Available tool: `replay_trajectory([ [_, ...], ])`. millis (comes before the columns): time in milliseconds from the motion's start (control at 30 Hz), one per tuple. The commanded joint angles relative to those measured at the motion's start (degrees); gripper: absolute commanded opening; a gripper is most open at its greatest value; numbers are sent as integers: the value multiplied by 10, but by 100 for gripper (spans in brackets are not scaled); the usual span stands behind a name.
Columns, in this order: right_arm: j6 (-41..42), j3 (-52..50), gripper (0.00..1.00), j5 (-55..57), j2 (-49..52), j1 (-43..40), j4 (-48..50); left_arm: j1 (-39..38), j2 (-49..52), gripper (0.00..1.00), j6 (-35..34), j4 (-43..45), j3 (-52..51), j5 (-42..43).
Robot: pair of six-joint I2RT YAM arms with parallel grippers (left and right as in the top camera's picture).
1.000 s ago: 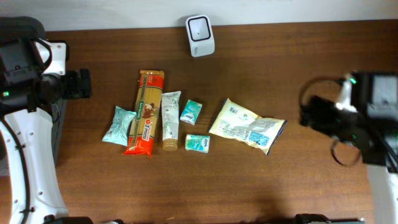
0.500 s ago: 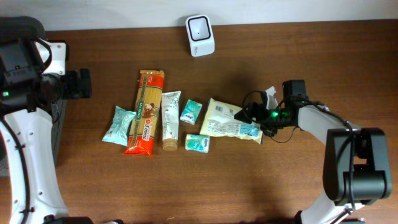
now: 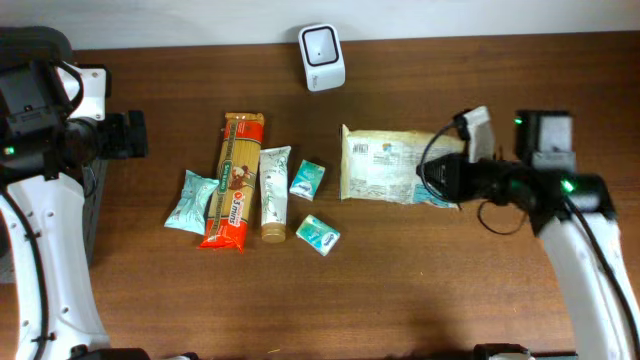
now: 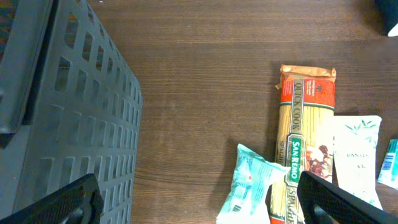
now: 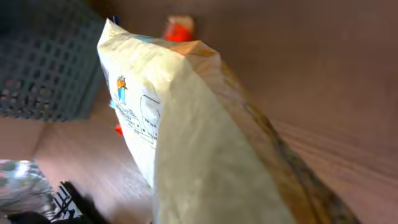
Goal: Scan the item barcode
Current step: 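Grasp wipes pack edge with right gripper and lift it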
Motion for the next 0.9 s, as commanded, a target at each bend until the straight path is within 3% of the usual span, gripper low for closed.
replay_trajectory([
  [0,-13,6,4,-61,-35,-1,-4,2,-3,99,11,0,3,2],
  [267,31,6,4,-63,-23,65,2,2,-3,99,11,0,3,2],
  [867,37,15,4,-24,37,123,20,2,-3,99,11,0,3,2],
])
